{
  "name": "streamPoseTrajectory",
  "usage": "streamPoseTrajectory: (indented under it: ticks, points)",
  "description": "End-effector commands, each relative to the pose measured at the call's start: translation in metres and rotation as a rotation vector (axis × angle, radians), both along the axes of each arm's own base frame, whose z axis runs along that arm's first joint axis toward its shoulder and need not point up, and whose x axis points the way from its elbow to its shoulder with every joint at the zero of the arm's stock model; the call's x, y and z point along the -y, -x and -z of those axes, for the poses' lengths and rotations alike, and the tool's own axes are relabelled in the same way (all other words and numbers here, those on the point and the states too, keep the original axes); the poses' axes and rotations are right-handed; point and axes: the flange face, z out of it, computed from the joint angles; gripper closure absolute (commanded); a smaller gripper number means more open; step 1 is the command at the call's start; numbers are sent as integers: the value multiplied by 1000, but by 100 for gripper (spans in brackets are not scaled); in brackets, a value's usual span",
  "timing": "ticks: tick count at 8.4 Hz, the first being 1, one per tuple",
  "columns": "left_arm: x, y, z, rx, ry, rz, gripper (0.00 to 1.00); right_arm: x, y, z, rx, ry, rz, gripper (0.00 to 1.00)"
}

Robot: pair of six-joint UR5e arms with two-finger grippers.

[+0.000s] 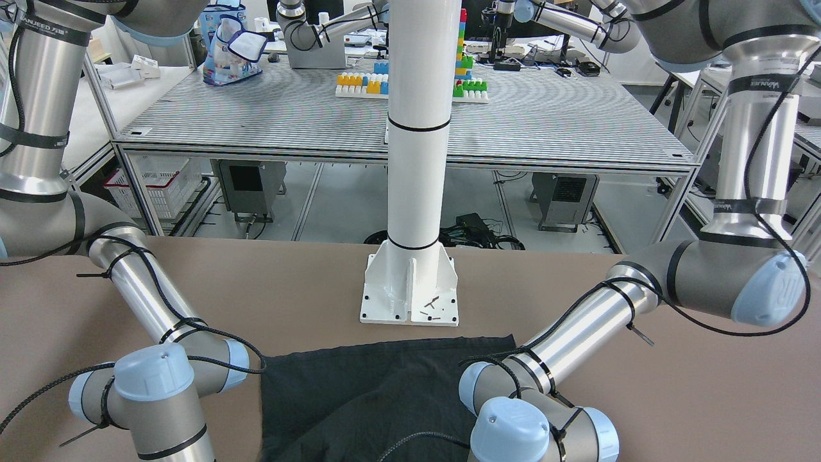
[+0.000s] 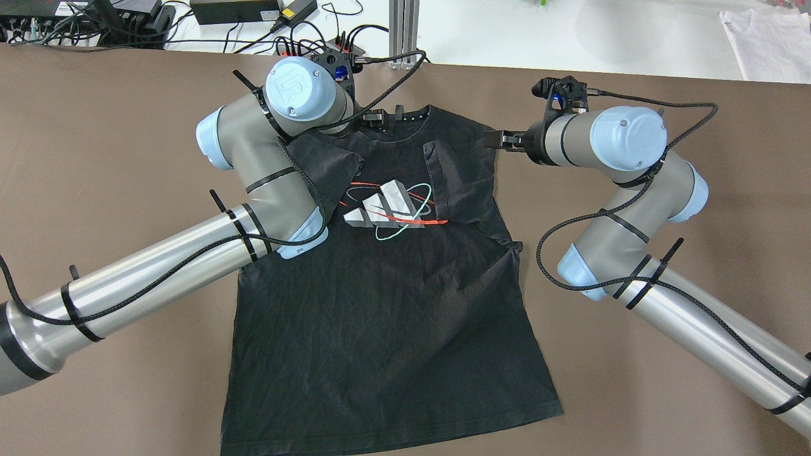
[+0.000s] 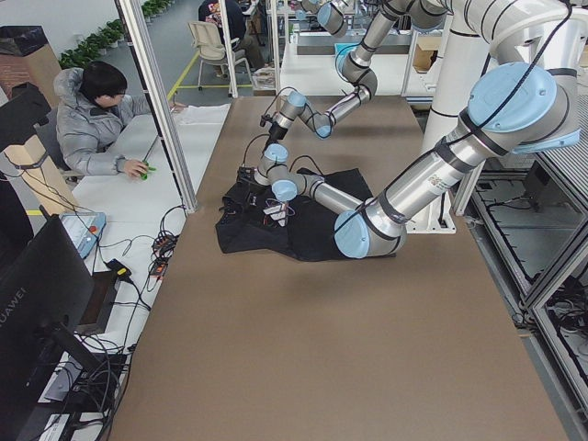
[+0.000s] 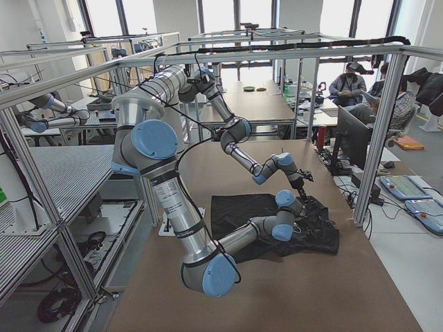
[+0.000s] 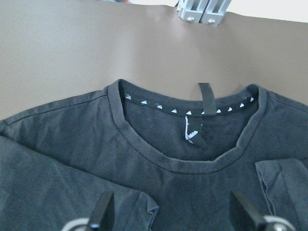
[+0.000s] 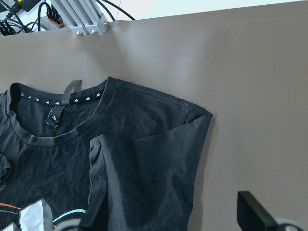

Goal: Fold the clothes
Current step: 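Grasp the sleeve with the left gripper and fold it inward over the shirt, then move both grippers down toward the hem corners nearest the robot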

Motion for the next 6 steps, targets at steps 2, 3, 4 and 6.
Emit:
streamPoseTrajectory:
  ticks: [2,3,4,6]
  points:
    - [-73,69,-22,-168,23,-70,0,-41,-25,-5,44,2,112,6]
    - [-102,93,-27,-209,35,-97,0,-59,-37,-9,72,20,168,6]
    - [-116,105,-37,-240,74,-82,0,-65,-38,-14,81,36,193,6]
    - [-135,121,-67,-246,114,-91,0,-98,-58,-45,87,84,268,6]
